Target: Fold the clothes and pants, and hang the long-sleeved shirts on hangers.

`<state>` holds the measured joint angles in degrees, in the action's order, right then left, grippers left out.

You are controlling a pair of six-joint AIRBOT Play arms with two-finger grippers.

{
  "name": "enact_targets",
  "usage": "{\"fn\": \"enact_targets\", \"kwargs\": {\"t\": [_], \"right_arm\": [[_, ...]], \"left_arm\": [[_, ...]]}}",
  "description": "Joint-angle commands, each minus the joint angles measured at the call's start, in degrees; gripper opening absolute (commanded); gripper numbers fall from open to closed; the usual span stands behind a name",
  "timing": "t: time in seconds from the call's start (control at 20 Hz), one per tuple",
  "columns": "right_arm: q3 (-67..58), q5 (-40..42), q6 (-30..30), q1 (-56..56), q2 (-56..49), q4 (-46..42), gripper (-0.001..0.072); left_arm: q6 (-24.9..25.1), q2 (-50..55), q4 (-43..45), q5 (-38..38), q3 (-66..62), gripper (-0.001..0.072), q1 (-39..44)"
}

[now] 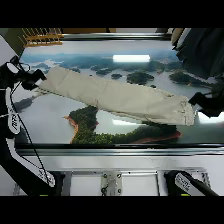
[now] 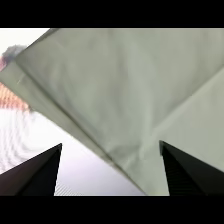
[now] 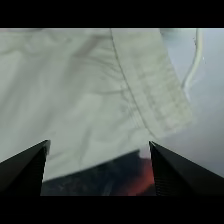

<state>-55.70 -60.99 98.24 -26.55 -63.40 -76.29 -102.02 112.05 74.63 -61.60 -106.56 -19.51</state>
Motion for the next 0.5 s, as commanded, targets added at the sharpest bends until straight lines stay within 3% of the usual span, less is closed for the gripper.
{"fn": "enact_targets", "kwargs": {"t": [0.0, 0.2, 0.45], "right_arm": [[12.6, -1.4, 2.6, -4.3, 7.6, 1.5, 0.0689], [19.6, 0.7, 2.5, -7.1, 8.0, 7.1, 0.0689], [22.5, 7.6, 2.4, -6.9, 4.1, 15.2, 0.0689]], "left_arm": [[-2.2, -0.2, -9.4, 1.7, 7.9, 0.0657, -2.6], [-1.8, 0.3, -16.3, 10.6, 13.4, 0.0657, -1.4], [-1.7, 4.2, -17.8, 11.6, 10.8, 0.0656, 1.7]]}}
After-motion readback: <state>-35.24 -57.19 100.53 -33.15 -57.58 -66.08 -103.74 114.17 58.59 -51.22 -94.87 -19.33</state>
